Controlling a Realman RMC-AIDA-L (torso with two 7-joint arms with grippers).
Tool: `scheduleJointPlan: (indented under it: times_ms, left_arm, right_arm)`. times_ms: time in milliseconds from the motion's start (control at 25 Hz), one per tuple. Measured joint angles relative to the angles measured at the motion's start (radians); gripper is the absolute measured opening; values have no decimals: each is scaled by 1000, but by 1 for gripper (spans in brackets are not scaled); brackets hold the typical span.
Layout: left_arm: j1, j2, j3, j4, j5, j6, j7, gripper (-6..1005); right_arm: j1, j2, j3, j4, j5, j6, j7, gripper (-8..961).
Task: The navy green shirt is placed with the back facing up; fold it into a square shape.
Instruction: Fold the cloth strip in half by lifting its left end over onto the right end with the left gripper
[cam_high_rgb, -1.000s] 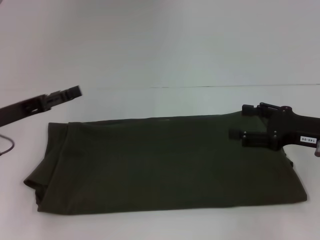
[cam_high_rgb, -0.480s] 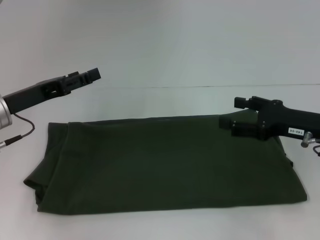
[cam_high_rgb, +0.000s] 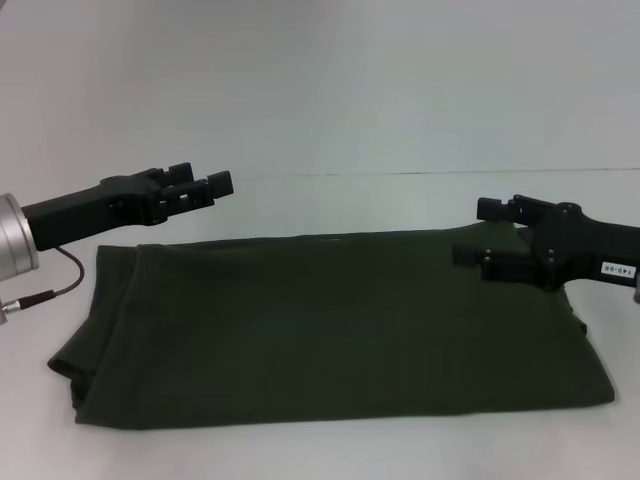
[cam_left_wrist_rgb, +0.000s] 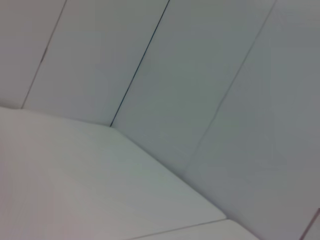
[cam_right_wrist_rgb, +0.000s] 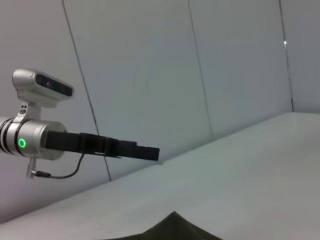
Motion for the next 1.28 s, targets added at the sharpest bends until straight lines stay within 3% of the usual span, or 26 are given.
scheduleJointPlan:
  times_ms: [320, 440, 560, 600, 760, 1080, 1280]
  left_arm:
    - [35, -16, 2, 27, 0, 41, -107, 905]
    - [43, -5, 5, 54, 39, 52, -223, 905]
    - [63, 3, -6, 175, 151, 65, -436, 906]
    - [63, 3, -6, 175, 151, 65, -436, 906]
    - [66, 26, -79, 198, 238, 132, -605, 906]
    - [71, 55, -263, 190, 480, 228, -740, 906]
    - [78, 62, -306, 186, 595, 241, -790, 906]
  right_arm:
    - [-5, -46, 6, 14, 18, -39, 37, 923]
    - [-7, -43, 4, 14, 21, -48, 71, 922]
    - [0, -42, 5, 19, 28, -71, 114, 921]
    - [3, -42, 5, 20, 28, -78, 119, 920]
    - [18, -35, -27, 15, 19, -85, 142, 919]
    - [37, -43, -131, 1, 17, -80, 173, 915]
    - [48, -43, -136, 0, 10, -72, 171, 913]
